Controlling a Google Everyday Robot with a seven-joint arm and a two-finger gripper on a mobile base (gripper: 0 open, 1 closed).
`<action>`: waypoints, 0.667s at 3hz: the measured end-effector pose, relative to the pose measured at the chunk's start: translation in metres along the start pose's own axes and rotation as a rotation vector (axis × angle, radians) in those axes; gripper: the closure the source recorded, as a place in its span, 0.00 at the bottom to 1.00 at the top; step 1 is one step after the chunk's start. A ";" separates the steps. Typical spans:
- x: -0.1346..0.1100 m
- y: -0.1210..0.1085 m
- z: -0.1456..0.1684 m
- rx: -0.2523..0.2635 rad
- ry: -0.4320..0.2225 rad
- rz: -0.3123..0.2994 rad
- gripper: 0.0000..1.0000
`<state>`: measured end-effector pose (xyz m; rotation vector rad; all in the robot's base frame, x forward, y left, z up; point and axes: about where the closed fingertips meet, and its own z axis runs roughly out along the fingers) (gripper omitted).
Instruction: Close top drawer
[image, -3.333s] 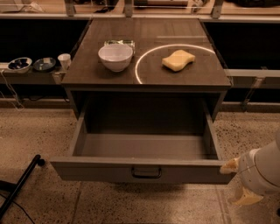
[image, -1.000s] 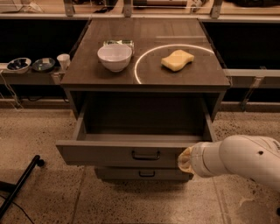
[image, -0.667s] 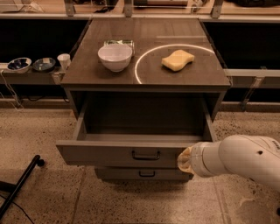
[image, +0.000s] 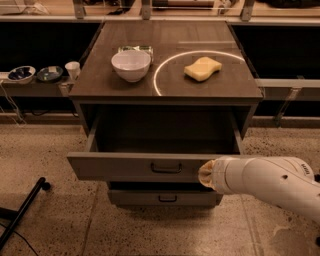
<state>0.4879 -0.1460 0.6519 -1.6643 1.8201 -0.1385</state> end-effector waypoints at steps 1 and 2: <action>-0.011 -0.031 0.011 0.087 -0.020 -0.010 1.00; -0.025 -0.068 0.025 0.160 -0.080 -0.010 1.00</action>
Offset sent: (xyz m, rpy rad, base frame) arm 0.1317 0.0248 0.0474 0.1391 -0.2925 0.0074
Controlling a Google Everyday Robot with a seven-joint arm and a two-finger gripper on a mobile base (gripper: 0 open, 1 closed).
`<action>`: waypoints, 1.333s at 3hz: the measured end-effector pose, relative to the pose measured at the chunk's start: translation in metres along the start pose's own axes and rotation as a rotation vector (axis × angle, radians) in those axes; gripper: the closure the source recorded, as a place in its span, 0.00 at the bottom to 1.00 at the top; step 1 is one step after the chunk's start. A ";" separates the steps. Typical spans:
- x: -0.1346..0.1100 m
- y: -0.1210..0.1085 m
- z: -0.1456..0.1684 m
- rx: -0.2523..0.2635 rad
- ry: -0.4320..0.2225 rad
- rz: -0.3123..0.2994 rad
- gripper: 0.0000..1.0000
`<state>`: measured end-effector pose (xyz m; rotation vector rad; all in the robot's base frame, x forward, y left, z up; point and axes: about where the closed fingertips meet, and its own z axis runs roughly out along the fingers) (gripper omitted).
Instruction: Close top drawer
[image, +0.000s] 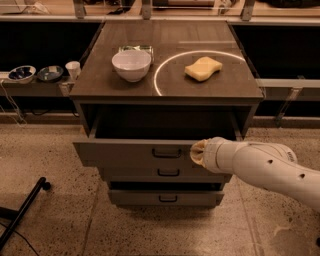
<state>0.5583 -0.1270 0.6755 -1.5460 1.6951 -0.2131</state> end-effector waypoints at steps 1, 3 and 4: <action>-0.014 -0.043 0.027 0.049 -0.075 -0.025 1.00; -0.015 -0.074 0.048 0.047 -0.129 -0.019 1.00; -0.014 -0.071 0.046 0.042 -0.132 -0.020 1.00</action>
Offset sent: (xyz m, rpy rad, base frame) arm 0.1150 0.0131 0.0274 0.1047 -0.1064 0.0791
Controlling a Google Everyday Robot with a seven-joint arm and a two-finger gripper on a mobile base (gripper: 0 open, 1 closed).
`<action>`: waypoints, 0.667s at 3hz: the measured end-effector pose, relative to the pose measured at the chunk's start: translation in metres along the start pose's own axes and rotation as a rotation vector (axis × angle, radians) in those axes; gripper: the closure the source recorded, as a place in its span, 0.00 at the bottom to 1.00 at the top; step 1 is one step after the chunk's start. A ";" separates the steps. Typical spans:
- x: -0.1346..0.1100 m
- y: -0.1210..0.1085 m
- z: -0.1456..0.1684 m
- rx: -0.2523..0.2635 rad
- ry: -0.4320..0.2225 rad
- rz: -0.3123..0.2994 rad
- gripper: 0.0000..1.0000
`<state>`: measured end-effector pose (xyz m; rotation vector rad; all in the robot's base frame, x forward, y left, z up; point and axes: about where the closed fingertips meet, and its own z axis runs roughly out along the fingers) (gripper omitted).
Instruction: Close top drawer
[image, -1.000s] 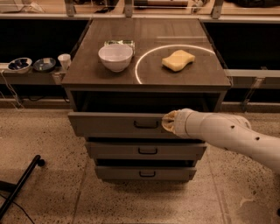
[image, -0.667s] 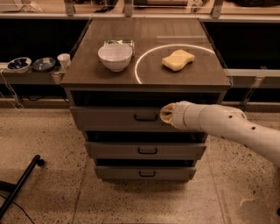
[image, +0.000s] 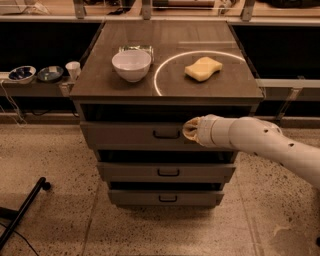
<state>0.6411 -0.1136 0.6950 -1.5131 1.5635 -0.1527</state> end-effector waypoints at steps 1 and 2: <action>0.006 0.027 -0.028 -0.058 -0.042 -0.007 1.00; 0.024 0.047 -0.064 -0.113 -0.127 0.024 1.00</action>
Offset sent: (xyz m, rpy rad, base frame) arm -0.1345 -0.0877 -0.0167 0.1662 0.1896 0.2490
